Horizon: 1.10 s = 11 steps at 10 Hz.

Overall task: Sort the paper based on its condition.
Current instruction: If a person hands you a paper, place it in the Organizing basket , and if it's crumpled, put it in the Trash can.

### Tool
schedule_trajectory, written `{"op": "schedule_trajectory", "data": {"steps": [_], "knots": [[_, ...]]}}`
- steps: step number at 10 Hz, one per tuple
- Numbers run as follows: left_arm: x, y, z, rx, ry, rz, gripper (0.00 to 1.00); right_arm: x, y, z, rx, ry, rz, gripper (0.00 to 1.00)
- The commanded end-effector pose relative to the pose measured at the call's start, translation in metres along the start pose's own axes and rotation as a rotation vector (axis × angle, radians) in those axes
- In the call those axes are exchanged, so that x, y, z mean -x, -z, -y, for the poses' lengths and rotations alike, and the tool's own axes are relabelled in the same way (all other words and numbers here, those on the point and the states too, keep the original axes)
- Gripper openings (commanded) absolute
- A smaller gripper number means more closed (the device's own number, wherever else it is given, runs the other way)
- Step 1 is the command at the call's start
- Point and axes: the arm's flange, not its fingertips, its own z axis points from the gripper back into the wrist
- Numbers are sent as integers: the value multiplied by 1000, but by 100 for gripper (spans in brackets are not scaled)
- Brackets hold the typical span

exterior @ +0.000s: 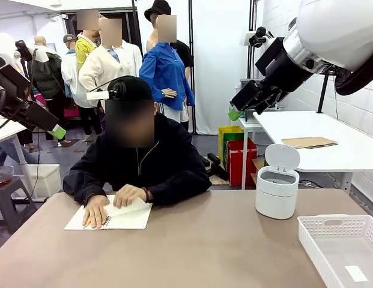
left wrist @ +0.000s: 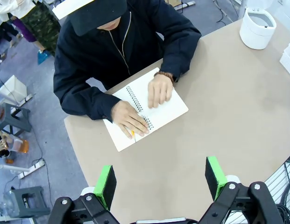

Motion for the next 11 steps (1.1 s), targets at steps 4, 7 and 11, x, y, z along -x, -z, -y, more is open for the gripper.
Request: {"op": "schedule_trajectory", "data": {"steps": [4, 7, 11], "knots": [[-1, -1, 0, 1, 1, 2, 100, 1, 0, 0, 0, 3, 0, 100], [-1, -1, 0, 1, 1, 2, 100, 1, 0, 0, 0, 3, 0, 100], [-1, -1, 0, 1, 1, 2, 100, 1, 0, 0, 0, 3, 0, 100]]}}
